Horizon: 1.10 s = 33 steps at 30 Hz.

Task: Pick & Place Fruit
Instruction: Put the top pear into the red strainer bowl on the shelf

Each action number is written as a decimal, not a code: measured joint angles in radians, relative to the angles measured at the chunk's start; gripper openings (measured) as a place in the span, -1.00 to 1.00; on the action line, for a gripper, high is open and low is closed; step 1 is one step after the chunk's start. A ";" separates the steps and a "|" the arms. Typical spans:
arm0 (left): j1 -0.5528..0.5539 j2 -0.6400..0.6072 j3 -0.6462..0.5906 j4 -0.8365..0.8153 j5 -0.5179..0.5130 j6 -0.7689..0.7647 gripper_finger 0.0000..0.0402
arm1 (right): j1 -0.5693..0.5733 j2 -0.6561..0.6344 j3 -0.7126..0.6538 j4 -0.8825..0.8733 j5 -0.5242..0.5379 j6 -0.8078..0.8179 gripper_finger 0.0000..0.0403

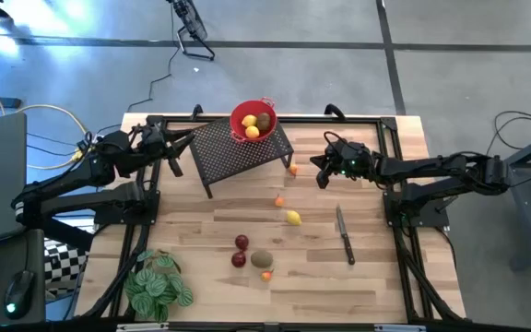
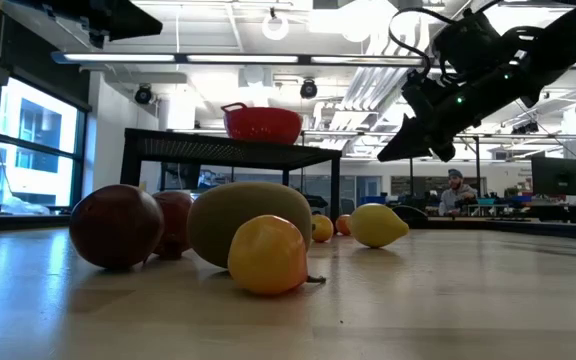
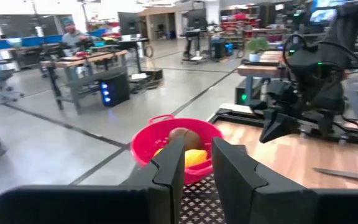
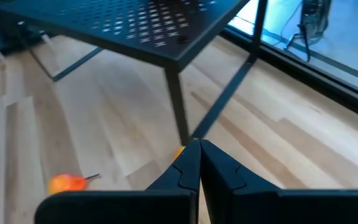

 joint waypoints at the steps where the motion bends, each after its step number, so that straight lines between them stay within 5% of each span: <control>1: 0.000 0.004 0.000 0.000 -0.023 0.000 -0.62 | -0.007 0.000 0.000 0.000 -0.001 0.003 -0.99; 9: 0.000 0.065 0.000 0.006 -0.177 0.000 -0.62 | -0.025 0.000 0.000 -0.004 -0.002 0.002 -0.99; 24: 0.000 0.019 0.000 -0.116 -0.265 -0.052 -0.63 | -0.025 0.000 0.000 -0.008 -0.002 0.002 -0.99; 33: 0.000 -0.090 -0.148 -0.089 -0.267 -0.104 -0.96 | -0.025 0.000 0.000 -0.008 -0.002 -0.001 -0.99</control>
